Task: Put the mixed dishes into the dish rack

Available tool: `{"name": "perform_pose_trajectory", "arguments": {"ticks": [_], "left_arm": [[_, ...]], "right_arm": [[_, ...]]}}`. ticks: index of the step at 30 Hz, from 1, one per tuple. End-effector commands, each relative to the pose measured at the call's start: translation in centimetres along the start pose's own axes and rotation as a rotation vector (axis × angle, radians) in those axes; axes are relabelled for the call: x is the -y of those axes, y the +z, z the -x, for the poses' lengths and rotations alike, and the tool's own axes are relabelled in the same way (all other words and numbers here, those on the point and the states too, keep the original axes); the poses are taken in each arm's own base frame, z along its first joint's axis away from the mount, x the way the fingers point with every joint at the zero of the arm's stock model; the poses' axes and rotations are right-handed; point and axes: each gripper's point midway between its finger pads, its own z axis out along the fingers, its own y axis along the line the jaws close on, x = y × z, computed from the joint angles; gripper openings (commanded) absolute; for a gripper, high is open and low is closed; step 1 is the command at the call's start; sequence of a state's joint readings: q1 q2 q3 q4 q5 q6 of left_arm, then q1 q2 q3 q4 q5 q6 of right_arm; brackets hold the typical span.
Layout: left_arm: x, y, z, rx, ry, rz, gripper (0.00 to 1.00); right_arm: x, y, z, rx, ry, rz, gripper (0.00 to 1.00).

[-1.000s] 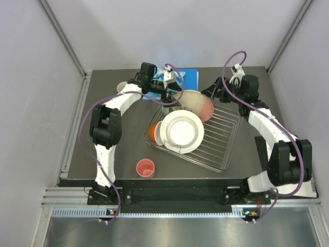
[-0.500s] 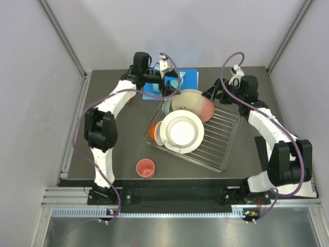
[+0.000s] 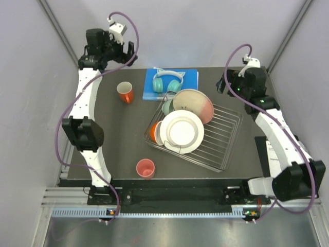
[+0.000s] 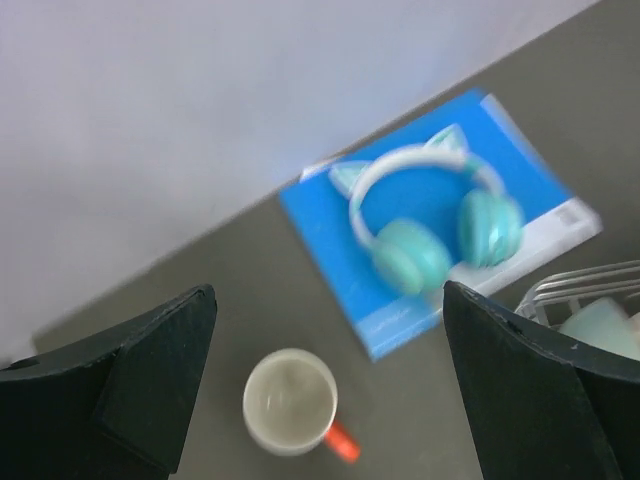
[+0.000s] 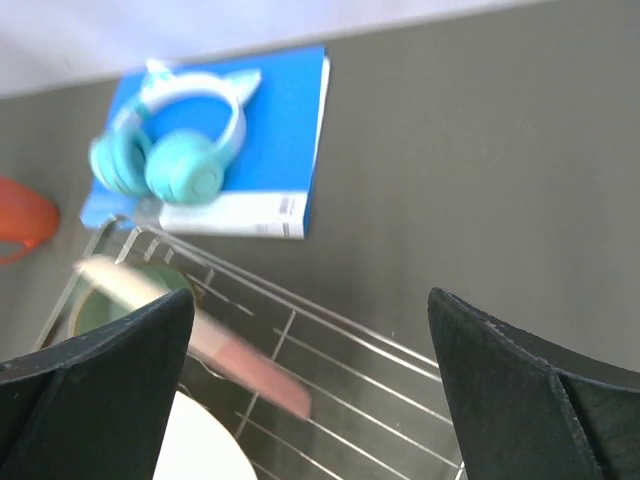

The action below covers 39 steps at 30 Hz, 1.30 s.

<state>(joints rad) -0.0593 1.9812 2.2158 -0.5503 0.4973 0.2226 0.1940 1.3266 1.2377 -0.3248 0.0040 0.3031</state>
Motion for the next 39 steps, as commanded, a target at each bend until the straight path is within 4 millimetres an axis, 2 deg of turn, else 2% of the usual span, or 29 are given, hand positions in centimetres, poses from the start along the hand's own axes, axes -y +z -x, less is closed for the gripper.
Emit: {"name": "perform_pose_trajectory", "arguments": {"ticks": [1,2,3,6,7,8,9,11,13,14,15,20,26,29,30,31,33,36,37,39], "left_arm": [[-0.9,-0.8,-13.6,-0.420,-0.077,0.150,0.99],[-0.9,-0.9,-14.6,-0.437,-0.076,0.159,0.99],[-1.1,-0.7,-16.6,-0.470,-0.099,0.186,0.99],[-1.6,-0.3,-19.3,-0.499,-0.169,0.217,0.99],[-2.3,-0.4,-19.7,-0.499,-0.199,0.232,0.99],[-2.5,0.2,-21.3,-0.526,-0.247,0.239,0.99],[-3.1,0.5,-21.2,-0.521,-0.264,0.248,0.99],[-4.0,0.9,-22.9,-0.548,-0.319,0.263,0.99],[-4.4,1.5,-22.7,-0.535,-0.330,0.266,0.99],[-5.6,1.2,-23.2,-0.532,-0.358,0.284,0.99],[-6.0,1.2,-23.1,-0.523,-0.366,0.286,0.99],[-4.9,2.4,-23.0,-0.481,-0.353,0.195,0.99],[-2.5,3.1,-24.9,-0.499,-0.388,0.080,0.98],[-1.8,3.1,-26.0,-0.518,-0.399,0.054,0.80],[-1.5,3.0,-26.3,-0.528,-0.407,0.041,0.62],[-1.4,2.9,-26.7,-0.537,-0.410,0.034,0.54],[-0.9,2.8,-27.5,-0.556,-0.416,0.019,0.43],[-0.6,2.5,-28.6,-0.583,-0.414,0.013,0.34],[-0.4,2.5,-29.1,-0.598,-0.413,0.004,0.21],[-0.1,2.3,-29.4,-0.615,-0.418,-0.011,0.04]], "right_arm": [[0.0,-2.7,3.1,0.123,-0.035,-0.027,1.00],[0.1,-2.6,2.9,0.113,-0.034,-0.028,1.00],[0.0,-2.5,2.3,0.091,-0.034,-0.022,1.00],[-0.2,-2.7,2.0,0.090,-0.018,-0.007,1.00],[-0.2,-3.2,2.3,0.106,-0.017,-0.007,1.00],[-0.1,-3.4,2.3,0.110,-0.016,-0.010,1.00],[0.0,-3.7,2.4,0.116,-0.019,-0.013,1.00],[0.1,-4.5,2.7,0.127,-0.032,-0.019,1.00],[0.2,-5.0,2.7,0.129,-0.038,-0.022,1.00],[0.2,-5.2,2.7,0.128,-0.042,-0.024,1.00],[0.2,-5.3,2.7,0.128,-0.040,-0.025,1.00],[0.3,-5.7,2.4,0.121,-0.038,-0.026,0.99],[0.4,-5.3,1.7,0.083,-0.031,-0.033,1.00],[0.5,-5.2,1.4,0.073,-0.025,-0.038,1.00],[0.6,-5.2,1.4,0.071,-0.022,-0.041,1.00],[0.6,-5.2,1.4,0.072,-0.016,-0.044,1.00],[0.7,-5.1,1.2,0.064,-0.010,-0.051,1.00],[0.6,-5.0,1.2,0.059,-0.007,-0.048,1.00],[0.5,-5.1,1.3,0.063,-0.007,-0.044,1.00],[0.5,-5.1,1.2,0.063,-0.002,-0.039,1.00]]}}
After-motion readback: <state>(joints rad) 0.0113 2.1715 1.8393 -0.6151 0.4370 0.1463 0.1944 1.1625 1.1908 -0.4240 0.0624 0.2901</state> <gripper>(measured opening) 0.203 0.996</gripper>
